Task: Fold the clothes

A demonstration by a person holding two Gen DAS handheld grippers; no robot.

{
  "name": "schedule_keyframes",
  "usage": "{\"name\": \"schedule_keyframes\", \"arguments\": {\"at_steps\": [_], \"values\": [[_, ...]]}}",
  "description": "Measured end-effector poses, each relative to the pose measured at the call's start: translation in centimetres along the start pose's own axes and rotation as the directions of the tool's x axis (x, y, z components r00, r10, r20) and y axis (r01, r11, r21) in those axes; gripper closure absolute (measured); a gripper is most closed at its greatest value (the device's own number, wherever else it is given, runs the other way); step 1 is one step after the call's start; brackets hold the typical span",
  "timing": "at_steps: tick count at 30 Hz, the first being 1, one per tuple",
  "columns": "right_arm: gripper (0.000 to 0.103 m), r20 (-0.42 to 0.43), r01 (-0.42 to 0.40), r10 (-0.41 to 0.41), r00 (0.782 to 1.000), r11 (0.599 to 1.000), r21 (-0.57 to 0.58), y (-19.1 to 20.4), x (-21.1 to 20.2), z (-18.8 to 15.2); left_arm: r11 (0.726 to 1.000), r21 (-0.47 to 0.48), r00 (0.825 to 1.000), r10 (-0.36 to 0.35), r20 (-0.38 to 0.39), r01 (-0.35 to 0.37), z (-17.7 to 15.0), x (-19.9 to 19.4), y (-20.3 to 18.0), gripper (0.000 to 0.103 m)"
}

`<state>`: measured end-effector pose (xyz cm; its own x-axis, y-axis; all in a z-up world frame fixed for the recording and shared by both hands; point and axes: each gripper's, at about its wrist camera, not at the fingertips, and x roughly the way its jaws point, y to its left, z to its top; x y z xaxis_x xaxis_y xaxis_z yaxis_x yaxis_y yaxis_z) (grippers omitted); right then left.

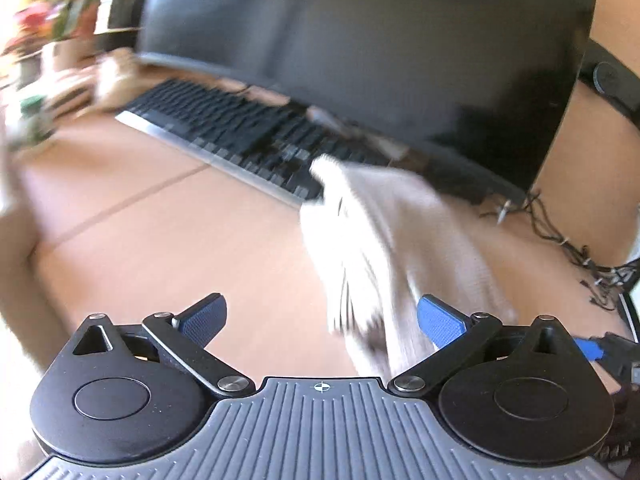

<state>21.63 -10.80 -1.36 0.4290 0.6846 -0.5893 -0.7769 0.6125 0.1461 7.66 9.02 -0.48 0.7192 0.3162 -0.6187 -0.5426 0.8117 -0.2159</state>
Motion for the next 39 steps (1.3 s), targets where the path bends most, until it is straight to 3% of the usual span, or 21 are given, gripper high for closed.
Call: {"name": "schedule_keyframes", "arguments": {"at_steps": [6,12,23,31,39], "values": [[0.0,0.106,0.06,-0.052,0.993,0.995,-0.076,-2.4,-4.2,-4.6,0.997,0.002,0.995,0.08,0.051,-0.08,-6.4,-4.0,-3.3,0.0],[0.0,0.094,0.047,-0.043,0.995,0.998,-0.034,-4.4,-4.6,-5.3,0.992,0.005,0.99,0.129,0.056,-0.129,-10.2,-5.0,-5.9,0.0],[0.0,0.096,0.041,-0.044,0.994,0.999,0.031,-7.2,-5.1,-6.1,0.982,0.001,0.976,0.185,0.117,-0.187,-10.7,-5.9,-8.3,0.0],[0.0,0.17,0.086,-0.066,0.983,0.99,-0.115,-4.5,-6.2,-6.6,0.981,-0.014,0.972,0.196,0.127,-0.196,-10.9,-6.4,-8.4,0.0],[0.0,0.18,0.046,-0.036,0.983,0.998,-0.051,-5.7,-6.5,-6.3,0.978,-0.018,0.971,0.208,0.12,-0.207,-11.4,-6.5,-8.3,0.0]]}}
